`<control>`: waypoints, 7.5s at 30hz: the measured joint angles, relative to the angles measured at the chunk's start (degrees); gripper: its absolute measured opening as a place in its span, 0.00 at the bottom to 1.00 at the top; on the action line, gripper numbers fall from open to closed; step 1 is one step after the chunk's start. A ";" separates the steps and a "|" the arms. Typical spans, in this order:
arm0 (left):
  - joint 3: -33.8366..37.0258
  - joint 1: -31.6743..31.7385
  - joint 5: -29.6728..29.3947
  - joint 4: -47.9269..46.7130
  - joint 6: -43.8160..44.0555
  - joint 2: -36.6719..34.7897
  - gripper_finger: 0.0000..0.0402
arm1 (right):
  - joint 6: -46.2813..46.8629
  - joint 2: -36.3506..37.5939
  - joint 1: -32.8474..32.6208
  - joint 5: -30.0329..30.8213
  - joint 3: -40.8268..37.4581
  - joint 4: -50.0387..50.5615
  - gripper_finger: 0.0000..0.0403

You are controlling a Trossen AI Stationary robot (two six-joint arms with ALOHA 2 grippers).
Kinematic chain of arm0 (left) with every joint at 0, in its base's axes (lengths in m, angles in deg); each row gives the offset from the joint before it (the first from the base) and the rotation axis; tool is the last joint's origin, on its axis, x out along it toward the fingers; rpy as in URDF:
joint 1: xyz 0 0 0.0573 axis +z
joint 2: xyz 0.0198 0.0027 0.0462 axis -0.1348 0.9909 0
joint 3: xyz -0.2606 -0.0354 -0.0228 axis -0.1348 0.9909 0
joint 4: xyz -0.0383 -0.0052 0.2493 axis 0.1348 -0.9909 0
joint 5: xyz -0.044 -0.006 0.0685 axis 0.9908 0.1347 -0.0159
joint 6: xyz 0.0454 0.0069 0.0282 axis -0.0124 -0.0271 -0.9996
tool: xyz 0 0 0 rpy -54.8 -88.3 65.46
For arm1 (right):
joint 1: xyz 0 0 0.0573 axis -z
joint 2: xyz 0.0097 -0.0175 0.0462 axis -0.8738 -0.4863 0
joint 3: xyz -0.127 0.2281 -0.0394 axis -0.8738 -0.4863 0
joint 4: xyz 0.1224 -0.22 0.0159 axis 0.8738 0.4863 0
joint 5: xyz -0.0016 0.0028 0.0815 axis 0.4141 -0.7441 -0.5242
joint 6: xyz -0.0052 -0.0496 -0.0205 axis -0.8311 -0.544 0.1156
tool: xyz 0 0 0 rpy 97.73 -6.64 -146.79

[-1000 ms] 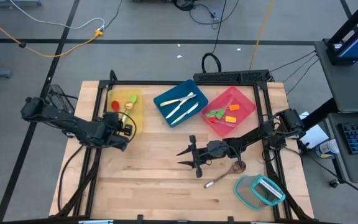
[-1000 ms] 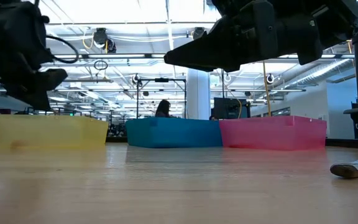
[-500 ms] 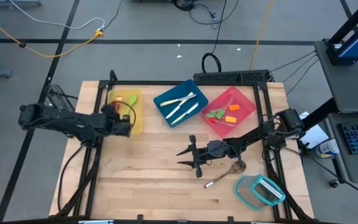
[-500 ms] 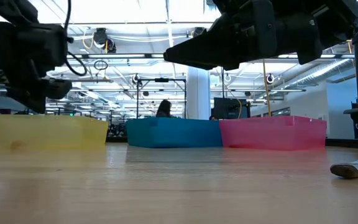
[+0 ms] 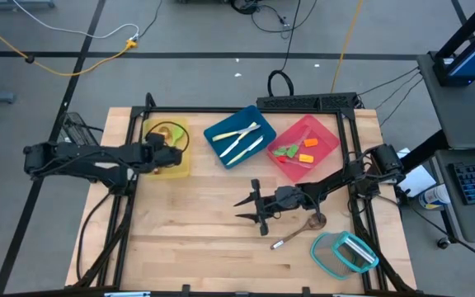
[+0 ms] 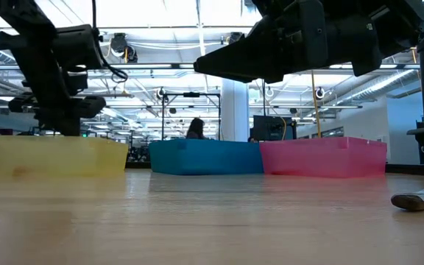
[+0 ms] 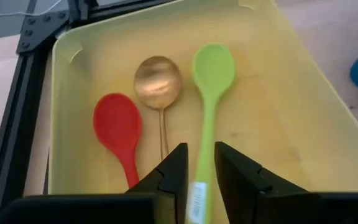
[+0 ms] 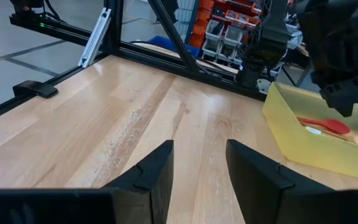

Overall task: Pick & Place Kitchen Items
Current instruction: Put the gold spoon into the yellow bin, then put the brown spoon into the yellow bin

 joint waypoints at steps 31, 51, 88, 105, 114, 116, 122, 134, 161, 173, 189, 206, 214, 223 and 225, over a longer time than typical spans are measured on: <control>0.00 -2.02 2.56 6.79 -6.82 0.00 0.23 | 10.53 16.26 -4.73 -6.83 0.05 50.80 0.42; 0.02 -2.02 2.38 6.81 -6.76 0.00 0.23 | 19.21 16.30 -11.53 -14.67 -14.65 41.46 0.48; 0.02 -2.02 3.45 6.81 -4.94 -0.02 0.23 | 8.61 17.00 -8.96 -7.34 -27.76 15.03 0.42; 0.02 -2.04 3.50 8.26 -2.58 -0.02 0.23 | 10.67 17.18 -8.94 -3.07 -31.96 17.99 0.20; 0.04 -7.24 9.05 29.70 -15.85 0.00 0.23 | 1.75 16.93 -8.74 3.77 -32.34 3.65 0.08; 0.04 -9.36 11.22 36.50 -18.87 0.16 0.23 | -0.48 16.98 -8.16 6.23 -31.00 1.90 0.08; 0.04 -16.13 15.57 56.54 -30.95 3.97 0.23 | -1.82 16.56 -4.12 6.12 -23.25 3.44 0.09; -0.26 -24.13 22.05 82.02 -51.26 19.15 0.23 | -4.50 9.17 1.67 -1.39 -6.19 13.84 0.09; -9.07 -24.82 28.14 66.54 -54.50 30.45 0.23 | -5.59 -1.13 7.03 -1.28 1.31 13.35 0.10; -9.01 -23.43 28.01 66.30 -54.82 30.42 0.23 | -5.46 -1.03 9.37 -1.20 1.32 12.68 0.10; -9.01 -21.10 28.24 65.51 -58.16 30.42 0.23 | -5.49 -1.02 9.84 -1.09 1.36 11.49 0.10; -8.98 -21.08 27.93 66.51 -59.17 30.40 0.23 | -6.18 -1.09 9.84 -1.26 1.27 9.44 0.14; -8.98 -21.08 27.95 66.24 -59.24 30.40 0.11 | -7.21 -1.09 9.84 -1.24 1.29 9.44 0.14; -8.98 -21.36 27.82 66.22 -58.98 30.40 0.11 | -10.29 -1.09 9.73 -1.37 1.29 9.66 0.15; -8.98 -21.36 27.65 66.16 -58.54 30.40 0.11 | -10.43 -1.09 9.75 -1.35 1.29 9.85 0.15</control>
